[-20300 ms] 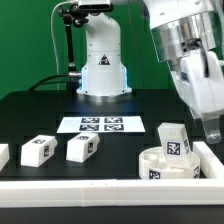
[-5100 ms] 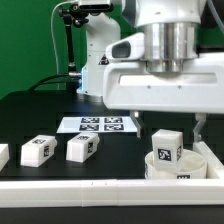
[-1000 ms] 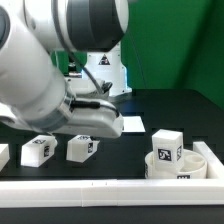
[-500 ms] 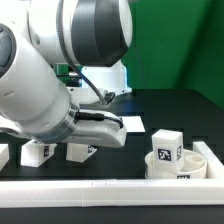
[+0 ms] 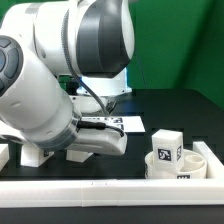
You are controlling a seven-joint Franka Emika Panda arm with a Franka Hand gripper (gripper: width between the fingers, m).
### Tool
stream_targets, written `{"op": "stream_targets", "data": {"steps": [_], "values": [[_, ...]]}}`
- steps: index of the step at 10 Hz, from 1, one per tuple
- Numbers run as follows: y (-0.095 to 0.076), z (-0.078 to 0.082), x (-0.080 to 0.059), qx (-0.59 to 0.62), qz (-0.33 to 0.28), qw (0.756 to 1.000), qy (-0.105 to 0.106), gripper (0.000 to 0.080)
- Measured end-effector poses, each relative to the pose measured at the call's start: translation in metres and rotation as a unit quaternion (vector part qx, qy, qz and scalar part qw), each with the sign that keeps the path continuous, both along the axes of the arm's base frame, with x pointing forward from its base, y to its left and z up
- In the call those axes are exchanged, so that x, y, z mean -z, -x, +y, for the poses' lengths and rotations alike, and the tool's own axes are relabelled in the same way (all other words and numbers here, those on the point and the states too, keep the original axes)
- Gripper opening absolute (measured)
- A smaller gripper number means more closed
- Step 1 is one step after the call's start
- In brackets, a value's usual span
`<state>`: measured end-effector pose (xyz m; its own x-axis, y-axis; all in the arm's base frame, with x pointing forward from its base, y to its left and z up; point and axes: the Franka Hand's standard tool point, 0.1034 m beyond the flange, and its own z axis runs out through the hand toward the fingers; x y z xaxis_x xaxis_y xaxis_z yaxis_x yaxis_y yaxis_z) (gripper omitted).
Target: Assemble stool
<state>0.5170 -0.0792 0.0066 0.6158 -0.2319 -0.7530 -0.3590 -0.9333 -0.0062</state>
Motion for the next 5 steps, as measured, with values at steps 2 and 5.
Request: {"op": "stream_targets", "data": {"steps": [2,5], "values": [[0.0029,0.0014,0.0007,0.001,-0.002,1.000,0.003,0.0649],[0.0049,0.0035,0.0007,0.000,0.000,1.000,0.002,0.0396]]}}
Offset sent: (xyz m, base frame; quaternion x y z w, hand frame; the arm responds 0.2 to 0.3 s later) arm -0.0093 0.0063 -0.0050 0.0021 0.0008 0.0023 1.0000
